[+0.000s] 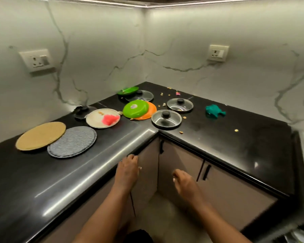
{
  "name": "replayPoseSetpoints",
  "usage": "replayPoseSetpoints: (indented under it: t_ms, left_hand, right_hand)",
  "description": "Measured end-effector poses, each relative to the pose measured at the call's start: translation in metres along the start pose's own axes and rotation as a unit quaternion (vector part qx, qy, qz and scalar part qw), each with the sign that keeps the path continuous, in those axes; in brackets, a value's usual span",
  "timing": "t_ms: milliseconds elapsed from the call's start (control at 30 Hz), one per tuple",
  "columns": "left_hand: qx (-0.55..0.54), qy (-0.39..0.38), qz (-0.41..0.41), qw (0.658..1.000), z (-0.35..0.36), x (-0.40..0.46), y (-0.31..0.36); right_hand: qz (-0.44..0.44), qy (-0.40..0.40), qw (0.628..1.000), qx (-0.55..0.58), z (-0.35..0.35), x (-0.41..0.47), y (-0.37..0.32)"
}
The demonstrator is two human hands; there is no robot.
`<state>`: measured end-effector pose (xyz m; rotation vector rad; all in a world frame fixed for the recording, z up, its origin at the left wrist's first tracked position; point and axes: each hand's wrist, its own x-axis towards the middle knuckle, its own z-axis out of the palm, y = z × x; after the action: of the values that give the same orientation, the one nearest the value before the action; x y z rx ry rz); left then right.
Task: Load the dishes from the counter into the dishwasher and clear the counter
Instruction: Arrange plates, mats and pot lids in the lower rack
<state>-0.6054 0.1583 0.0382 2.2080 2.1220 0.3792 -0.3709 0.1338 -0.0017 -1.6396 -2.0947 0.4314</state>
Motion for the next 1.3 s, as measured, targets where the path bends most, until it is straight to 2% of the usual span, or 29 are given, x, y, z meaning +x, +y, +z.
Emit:
replayPoseSetpoints:
  t_ms: [167, 333, 433, 567, 667, 767, 867, 1000, 1167, 1300]
  left_hand:
    - [0.005, 0.033, -0.105, 0.994, -0.008, 0.031, -0.060]
    - [0.048, 0.010, -0.251, 0.967, -0.012, 0.046, -0.114]
    - [0.092, -0.018, -0.346, 0.933, -0.015, 0.046, -0.137]
    - [0.023, -0.092, -0.471, 0.877, -0.027, 0.065, -0.163]
    - [-0.052, -0.153, -0.528, 0.834, -0.031, 0.073, -0.181]
    - [-0.102, -0.189, -0.547, 0.809, -0.025, 0.068, -0.190]
    - [-0.092, -0.210, -0.552, 0.802, -0.024, 0.073, -0.191]
    - [-0.091, -0.227, -0.570, 0.784, -0.024, 0.082, -0.196]
    - [-0.099, -0.240, -0.571, 0.779, -0.025, 0.085, -0.196]
    - [-0.106, -0.239, -0.577, 0.774, -0.024, 0.085, -0.196]
  right_hand:
    - [-0.088, -0.017, 0.996, 0.003, 0.015, 0.082, -0.031]
    - [-0.171, -0.054, 0.983, 0.034, 0.043, 0.161, -0.068]
    - [-0.226, -0.084, 0.969, 0.049, 0.059, 0.189, -0.093]
    - [-0.282, -0.120, 0.949, 0.069, 0.082, 0.226, -0.124]
    - [-0.316, -0.145, 0.935, 0.068, 0.097, 0.248, -0.145]
    - [-0.360, -0.149, 0.918, 0.072, 0.107, 0.266, -0.171]
    - [-0.386, -0.160, 0.906, 0.066, 0.120, 0.283, -0.195]
    - [-0.443, -0.184, 0.877, 0.030, 0.147, 0.304, -0.214]
    - [-0.503, -0.226, 0.833, -0.046, 0.169, 0.313, -0.218]
    - [-0.596, -0.167, 0.778, -0.105, 0.174, 0.314, -0.215]
